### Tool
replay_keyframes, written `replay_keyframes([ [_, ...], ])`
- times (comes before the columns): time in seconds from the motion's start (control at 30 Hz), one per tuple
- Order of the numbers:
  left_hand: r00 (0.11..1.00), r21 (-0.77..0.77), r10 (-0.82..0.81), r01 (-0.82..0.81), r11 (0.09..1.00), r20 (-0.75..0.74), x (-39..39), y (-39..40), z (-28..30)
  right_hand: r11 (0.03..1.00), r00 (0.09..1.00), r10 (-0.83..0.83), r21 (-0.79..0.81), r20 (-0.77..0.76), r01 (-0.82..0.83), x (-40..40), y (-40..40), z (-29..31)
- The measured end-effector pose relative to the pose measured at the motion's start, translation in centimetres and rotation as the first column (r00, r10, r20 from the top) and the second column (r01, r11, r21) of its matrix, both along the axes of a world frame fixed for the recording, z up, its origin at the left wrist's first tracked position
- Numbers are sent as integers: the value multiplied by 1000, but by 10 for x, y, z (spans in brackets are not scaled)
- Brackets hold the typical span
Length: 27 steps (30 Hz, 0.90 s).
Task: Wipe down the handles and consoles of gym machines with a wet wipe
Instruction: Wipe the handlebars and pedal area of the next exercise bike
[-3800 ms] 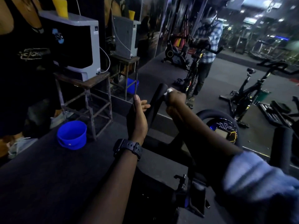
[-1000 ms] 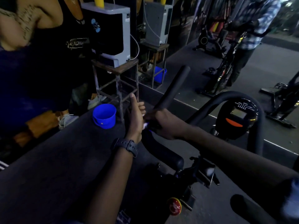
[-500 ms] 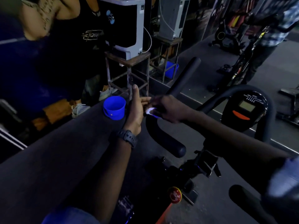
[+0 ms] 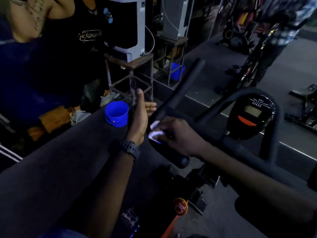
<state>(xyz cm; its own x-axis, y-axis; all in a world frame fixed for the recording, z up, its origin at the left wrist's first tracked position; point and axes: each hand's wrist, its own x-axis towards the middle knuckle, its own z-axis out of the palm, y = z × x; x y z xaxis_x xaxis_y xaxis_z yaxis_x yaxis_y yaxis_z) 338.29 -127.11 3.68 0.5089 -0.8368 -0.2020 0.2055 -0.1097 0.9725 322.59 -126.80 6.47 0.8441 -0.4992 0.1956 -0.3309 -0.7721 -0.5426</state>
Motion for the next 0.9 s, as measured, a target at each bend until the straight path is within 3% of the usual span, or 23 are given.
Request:
replay_keyframes([
  [0.1,1000,-23,10,-10,1000,18,0,1,-2,993,1000,6,116,-4,-6,-46,25,13],
  [0.17,1000,-39,18,-17,999,18,-3,0,-2,930,991,-131,341,-30,133,-54,27,10],
  [0.2,1000,-40,14,-14,999,13,-4,0,-2,839,979,-197,507,-56,197,-48,26,9],
  [0.27,1000,-34,-10,10,999,2,-7,1,-1,540,951,-281,798,-128,267,-22,20,5],
  [0.33,1000,-26,-22,22,999,3,-7,3,2,270,917,-347,915,-198,300,2,9,8],
  [0.43,1000,-43,-21,21,999,3,-7,5,2,58,873,-450,969,-188,239,23,-7,0],
  [0.53,1000,-51,-19,20,999,14,-7,7,-2,-5,773,-618,984,-143,179,32,-12,-16],
  [0.63,999,-66,-21,23,998,25,-6,10,-3,-69,739,-666,995,-103,76,37,-16,-31],
  [0.77,1000,-75,-25,25,997,-3,-8,10,0,-126,848,-510,988,-146,94,19,-4,-28],
  [0.87,1000,-86,-15,15,996,0,-6,8,-1,-311,857,-439,941,-269,136,-5,6,-31],
  [0.9,1000,-92,-17,16,996,-5,-7,9,-1,-326,871,-399,932,-287,157,-13,5,-29],
])
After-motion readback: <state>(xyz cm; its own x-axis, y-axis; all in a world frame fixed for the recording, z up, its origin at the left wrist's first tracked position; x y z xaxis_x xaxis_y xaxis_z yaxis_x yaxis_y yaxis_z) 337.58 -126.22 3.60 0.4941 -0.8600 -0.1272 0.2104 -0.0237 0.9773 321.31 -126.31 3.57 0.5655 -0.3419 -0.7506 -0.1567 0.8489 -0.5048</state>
